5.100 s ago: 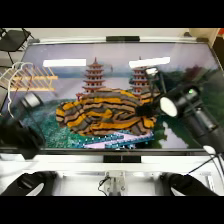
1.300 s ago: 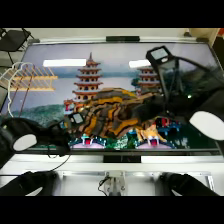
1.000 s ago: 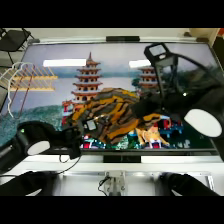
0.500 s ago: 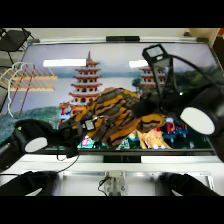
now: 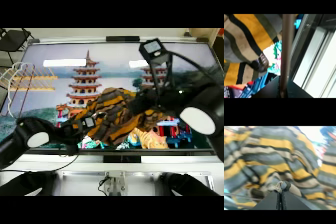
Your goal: Fold the shirts.
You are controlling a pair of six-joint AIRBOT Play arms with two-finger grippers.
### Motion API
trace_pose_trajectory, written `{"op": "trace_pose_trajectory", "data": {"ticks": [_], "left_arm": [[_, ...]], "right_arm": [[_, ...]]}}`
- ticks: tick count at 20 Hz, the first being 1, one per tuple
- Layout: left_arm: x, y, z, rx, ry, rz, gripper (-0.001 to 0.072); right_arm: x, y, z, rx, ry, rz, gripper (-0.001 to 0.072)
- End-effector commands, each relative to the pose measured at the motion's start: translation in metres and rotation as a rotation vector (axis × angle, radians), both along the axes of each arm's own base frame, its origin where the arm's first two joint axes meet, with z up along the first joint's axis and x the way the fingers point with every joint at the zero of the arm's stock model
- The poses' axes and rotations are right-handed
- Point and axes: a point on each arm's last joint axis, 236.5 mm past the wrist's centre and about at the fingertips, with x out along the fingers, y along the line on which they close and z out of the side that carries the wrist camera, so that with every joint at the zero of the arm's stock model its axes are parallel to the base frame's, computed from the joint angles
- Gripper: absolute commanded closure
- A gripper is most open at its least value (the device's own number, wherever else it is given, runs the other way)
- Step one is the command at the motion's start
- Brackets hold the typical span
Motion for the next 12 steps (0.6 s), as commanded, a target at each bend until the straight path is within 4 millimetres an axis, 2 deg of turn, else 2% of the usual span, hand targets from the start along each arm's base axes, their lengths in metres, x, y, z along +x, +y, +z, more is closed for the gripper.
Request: {"op": "trace_pose_trajectory", "data": {"ticks": [1,5,7,12], "left_arm": [[0.019,-0.03,-0.01,-0.093,0.005,0.085,0.067],[0.022,-0.039,-0.03,-0.073,0.042,0.089,0.067],[0.027,-0.046,-0.027,-0.107,0.024,0.095,0.0671],[0.032,-0.052,-0.024,-0.134,0.006,0.104,0.067]], "right_arm": [[-0.014,0.034,0.008,0.106,0.014,0.119,0.065],[-0.027,0.055,0.014,0.176,0.038,0.2,0.065],[-0.031,0.064,0.019,0.209,0.033,0.235,0.065],[-0.03,0.063,0.019,0.21,0.034,0.225,0.0623]]}}
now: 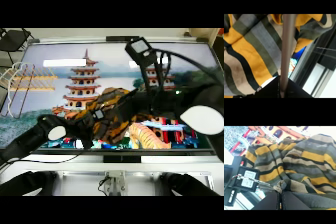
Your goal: Fold the shirts.
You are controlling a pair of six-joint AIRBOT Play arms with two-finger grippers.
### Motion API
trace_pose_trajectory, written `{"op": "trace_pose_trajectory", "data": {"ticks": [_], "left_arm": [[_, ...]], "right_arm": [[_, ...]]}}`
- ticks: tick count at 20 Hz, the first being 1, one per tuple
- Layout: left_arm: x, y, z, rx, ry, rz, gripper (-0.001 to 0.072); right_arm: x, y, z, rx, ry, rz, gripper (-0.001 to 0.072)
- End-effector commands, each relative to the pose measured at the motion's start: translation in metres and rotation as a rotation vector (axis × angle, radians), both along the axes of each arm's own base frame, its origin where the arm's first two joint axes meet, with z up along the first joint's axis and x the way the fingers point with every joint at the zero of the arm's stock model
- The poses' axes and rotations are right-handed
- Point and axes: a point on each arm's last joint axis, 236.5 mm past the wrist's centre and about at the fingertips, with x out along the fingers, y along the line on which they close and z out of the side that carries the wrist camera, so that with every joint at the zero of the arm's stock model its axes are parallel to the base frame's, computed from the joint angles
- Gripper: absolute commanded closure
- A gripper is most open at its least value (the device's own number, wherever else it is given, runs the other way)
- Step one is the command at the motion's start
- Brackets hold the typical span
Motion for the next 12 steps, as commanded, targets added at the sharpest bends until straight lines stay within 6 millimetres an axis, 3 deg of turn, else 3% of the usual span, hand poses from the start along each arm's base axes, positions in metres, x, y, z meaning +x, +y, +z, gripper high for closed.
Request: {"op": "trace_pose_trajectory", "data": {"ticks": [1,2,3,6,8,9,11,12], "left_arm": [[0.006,-0.006,0.002,-0.026,-0.018,0.011,0.067],[0.008,-0.008,0.003,-0.036,-0.021,0.023,0.067],[0.009,-0.01,0.005,-0.049,-0.025,0.03,0.067],[0.011,-0.019,0.01,-0.093,-0.027,0.044,0.067],[0.01,-0.019,0.01,-0.097,-0.022,0.045,0.0671],[0.01,-0.019,0.01,-0.097,-0.022,0.045,0.067],[0.01,-0.019,0.01,-0.096,-0.021,0.045,0.067],[0.01,-0.019,0.009,-0.095,-0.02,0.045,0.067]], "right_arm": [[-0.002,0.005,0.003,0.026,0.011,0.005,0.0539],[-0.003,0.005,0.003,0.038,0.025,-0.007,0.0298],[-0.005,0.007,0.003,0.048,0.036,-0.006,0.0253],[-0.005,0.007,0.004,0.054,0.04,-0.011,0.0252],[0.001,-0.005,0.017,0.059,-0.003,-0.061,0.0238],[0.006,-0.017,0.03,0.06,-0.04,-0.107,0.0127],[0.019,-0.067,0.063,0.026,-0.131,-0.274,0.012],[0.027,-0.106,0.077,0.003,-0.163,-0.391,0.012]]}}
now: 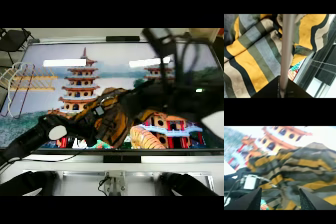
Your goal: Fold the shirts.
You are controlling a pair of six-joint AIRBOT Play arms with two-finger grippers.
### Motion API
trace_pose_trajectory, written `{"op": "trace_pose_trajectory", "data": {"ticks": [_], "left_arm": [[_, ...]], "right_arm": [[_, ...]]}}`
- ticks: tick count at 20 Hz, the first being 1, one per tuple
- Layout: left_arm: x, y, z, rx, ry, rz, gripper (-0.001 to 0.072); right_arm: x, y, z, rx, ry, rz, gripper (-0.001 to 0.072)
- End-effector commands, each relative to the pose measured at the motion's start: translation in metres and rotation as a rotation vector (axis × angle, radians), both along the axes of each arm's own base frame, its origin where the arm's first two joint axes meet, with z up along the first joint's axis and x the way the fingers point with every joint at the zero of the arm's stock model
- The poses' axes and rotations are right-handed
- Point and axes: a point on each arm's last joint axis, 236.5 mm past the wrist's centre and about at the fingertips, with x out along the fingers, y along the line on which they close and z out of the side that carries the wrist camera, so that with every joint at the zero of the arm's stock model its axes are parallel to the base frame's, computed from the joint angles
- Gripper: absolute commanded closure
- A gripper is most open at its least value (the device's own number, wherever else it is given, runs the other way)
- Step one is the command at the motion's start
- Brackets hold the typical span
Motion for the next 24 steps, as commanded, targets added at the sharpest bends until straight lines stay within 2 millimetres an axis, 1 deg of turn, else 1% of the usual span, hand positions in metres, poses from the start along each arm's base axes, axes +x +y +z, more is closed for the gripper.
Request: {"op": "trace_pose_trajectory", "data": {"ticks": [1,2,3,4,5,6,7,8,9,10,12,13,14,16,18,20,21,24], "left_arm": [[-0.001,-0.001,0.0,-0.004,0.005,0.001,0.067],[-0.003,0.001,-0.001,0.006,0.016,-0.003,0.0669],[-0.007,0.004,-0.004,0.021,0.032,-0.009,0.0669],[-0.012,0.007,-0.006,0.038,0.052,-0.015,0.0668],[-0.016,0.01,-0.008,0.051,0.066,-0.02,0.0668],[-0.018,0.012,-0.009,0.06,0.075,-0.023,0.0668],[-0.02,0.013,-0.01,0.065,0.082,-0.026,0.0668],[-0.021,0.013,-0.01,0.069,0.086,-0.027,0.0668],[-0.021,0.014,-0.01,0.073,0.09,-0.028,0.0668],[-0.022,0.016,-0.011,0.077,0.095,-0.028,0.0668],[-0.026,0.018,-0.012,0.09,0.109,-0.033,0.0668],[-0.028,0.02,-0.013,0.099,0.119,-0.037,0.0668],[-0.03,0.021,-0.014,0.105,0.126,-0.039,0.0668],[-0.031,0.022,-0.014,0.108,0.128,-0.041,0.0668],[-0.031,0.022,-0.014,0.109,0.125,-0.048,0.0668],[-0.031,0.022,-0.014,0.109,0.125,-0.048,0.0667],[-0.03,0.021,-0.014,0.107,0.123,-0.047,0.0668],[-0.028,0.02,-0.013,0.101,0.105,-0.06,0.067]], "right_arm": [[0.022,-0.107,0.04,-0.062,-0.091,-0.347,0.012],[0.026,-0.143,0.039,-0.062,-0.067,-0.455,0.012],[0.027,-0.174,0.029,-0.082,-0.013,-0.536,0.012],[0.029,-0.201,0.01,-0.141,0.062,-0.567,0.0121],[0.029,-0.222,-0.011,-0.228,0.133,-0.54,0.0121],[0.03,-0.236,-0.034,-0.356,0.192,-0.43,0.0121],[0.03,-0.244,-0.054,-0.49,0.225,-0.259,0.012],[0.034,-0.242,-0.071,-0.61,0.222,-0.023,0.0121],[0.039,-0.232,-0.085,-0.675,0.197,0.186,0.012],[0.044,-0.213,-0.096,-0.691,0.143,0.408,0.012],[0.055,-0.176,-0.109,-0.658,0.0,0.728,0.0121],[0.06,-0.167,-0.116,-0.663,-0.037,0.803,0.0121],[0.067,-0.161,-0.122,-0.673,-0.05,0.831,0.0121],[0.075,-0.138,-0.131,-0.671,-0.081,0.892,0.0121],[0.074,-0.112,-0.141,-0.682,-0.117,1.002,0.0121],[0.078,-0.09,-0.148,-0.68,-0.148,1.046,0.0121],[0.08,-0.081,-0.151,-0.671,-0.156,1.059,0.0121],[0.074,-0.059,-0.159,-0.566,-0.146,1.101,0.0121]]}}
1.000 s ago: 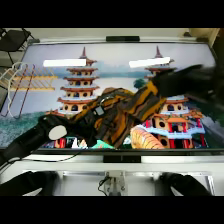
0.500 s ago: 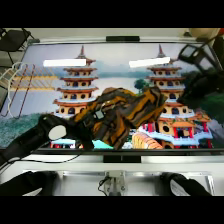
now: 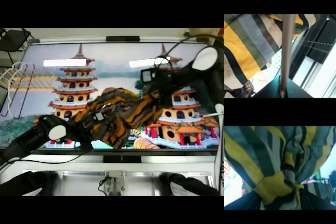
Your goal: Fold the shirts.
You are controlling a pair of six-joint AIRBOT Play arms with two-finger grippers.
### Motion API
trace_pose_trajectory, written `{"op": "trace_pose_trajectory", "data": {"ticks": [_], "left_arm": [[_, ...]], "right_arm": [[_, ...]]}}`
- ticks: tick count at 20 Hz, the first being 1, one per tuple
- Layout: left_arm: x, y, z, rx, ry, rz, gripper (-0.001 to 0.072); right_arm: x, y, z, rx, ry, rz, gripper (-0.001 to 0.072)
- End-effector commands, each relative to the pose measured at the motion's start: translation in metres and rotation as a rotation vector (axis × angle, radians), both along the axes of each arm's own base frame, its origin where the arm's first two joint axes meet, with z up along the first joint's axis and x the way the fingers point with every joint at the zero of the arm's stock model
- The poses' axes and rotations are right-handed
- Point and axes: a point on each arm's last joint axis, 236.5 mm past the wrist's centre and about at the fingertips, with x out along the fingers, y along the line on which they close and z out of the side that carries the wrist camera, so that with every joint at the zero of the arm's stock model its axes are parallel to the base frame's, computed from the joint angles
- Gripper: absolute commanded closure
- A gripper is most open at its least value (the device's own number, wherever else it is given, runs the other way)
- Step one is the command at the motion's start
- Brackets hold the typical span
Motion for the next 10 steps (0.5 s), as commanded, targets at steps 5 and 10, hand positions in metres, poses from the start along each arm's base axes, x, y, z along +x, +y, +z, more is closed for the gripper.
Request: {"op": "trace_pose_trajectory", "data": {"ticks": [5,10], "left_arm": [[0.012,-0.005,0.003,-0.022,-0.054,0.001,0.067],[0.034,0.011,0.006,-0.018,-0.076,0.065,0.0669]], "right_arm": [[-0.013,0.026,-0.019,0.052,0.113,0.081,0.0121],[-0.026,0.021,-0.022,0.027,0.171,0.091,0.0287]]}}
